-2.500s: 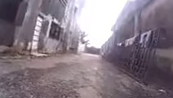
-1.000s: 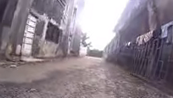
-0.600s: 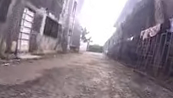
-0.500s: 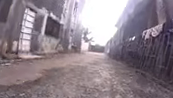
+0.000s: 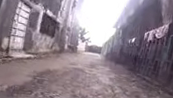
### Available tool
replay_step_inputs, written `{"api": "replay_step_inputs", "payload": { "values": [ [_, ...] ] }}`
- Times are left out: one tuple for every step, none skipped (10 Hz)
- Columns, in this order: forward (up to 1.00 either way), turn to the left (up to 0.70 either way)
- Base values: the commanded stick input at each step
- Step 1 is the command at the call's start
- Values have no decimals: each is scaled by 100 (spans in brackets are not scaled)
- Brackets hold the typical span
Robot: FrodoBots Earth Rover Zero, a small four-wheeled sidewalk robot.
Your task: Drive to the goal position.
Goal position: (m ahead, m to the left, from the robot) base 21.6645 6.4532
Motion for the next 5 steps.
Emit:
{"api": "replay_step_inputs", "payload": {
  "values": [
    [70, -7],
    [70, -29],
    [70, -35],
    [70, -35],
    [70, -13]
  ]
}}
